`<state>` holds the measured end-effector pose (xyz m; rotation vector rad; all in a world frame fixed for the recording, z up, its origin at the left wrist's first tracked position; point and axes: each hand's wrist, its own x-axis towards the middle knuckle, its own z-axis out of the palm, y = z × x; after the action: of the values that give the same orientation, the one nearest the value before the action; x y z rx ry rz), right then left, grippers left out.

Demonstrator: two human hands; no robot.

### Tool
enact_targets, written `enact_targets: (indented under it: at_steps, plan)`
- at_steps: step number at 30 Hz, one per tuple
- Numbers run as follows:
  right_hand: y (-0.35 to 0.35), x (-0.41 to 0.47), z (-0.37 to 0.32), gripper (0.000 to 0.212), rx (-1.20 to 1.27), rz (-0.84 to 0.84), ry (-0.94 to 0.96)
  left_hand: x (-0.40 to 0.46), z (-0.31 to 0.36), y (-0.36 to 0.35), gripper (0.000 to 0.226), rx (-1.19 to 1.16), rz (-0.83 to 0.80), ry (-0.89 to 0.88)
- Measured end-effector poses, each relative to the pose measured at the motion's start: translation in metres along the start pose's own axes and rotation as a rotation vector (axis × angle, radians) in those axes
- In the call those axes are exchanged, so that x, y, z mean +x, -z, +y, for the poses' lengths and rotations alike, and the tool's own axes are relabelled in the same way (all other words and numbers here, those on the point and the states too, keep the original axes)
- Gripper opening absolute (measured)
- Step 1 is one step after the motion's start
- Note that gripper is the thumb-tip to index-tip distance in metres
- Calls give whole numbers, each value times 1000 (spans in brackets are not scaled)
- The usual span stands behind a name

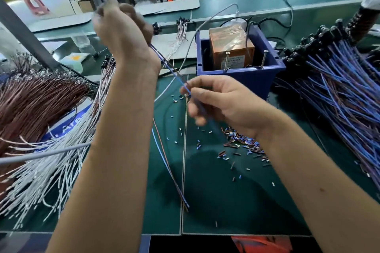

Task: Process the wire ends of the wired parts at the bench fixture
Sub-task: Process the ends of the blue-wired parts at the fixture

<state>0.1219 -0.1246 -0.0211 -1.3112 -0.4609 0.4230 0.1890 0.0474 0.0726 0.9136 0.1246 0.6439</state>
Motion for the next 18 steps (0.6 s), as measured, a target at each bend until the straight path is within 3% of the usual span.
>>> enact_targets:
  at_steps: [3, 5, 7, 10, 12, 15, 18]
  plan:
    - [37, -19, -3, 18, -83, 149, 20, -12, 1, 6, 18, 220, -34, -443]
    - [61, -30, 1, 18, -168, 258, 31, -36, -13, 13, 14, 408, -175, -768]
    - [78, -36, 11, 16, -261, 350, 39, -63, -36, 22, 15, 612, -370, -886]
    - [91, -42, 24, 19, -327, 457, 85, -99, -74, 37, 20, 894, -690, -855]
    - [94, -45, 26, 22, -377, 425, 129, -114, -96, 40, 18, 951, -852, -808]
    - [96, -49, 26, 29, -401, 353, 165, -125, -113, 38, 23, 960, -961, -680]
    - [93, -50, 27, 26, -368, 387, 148, -124, -119, 43, 32, 999, -1033, -598]
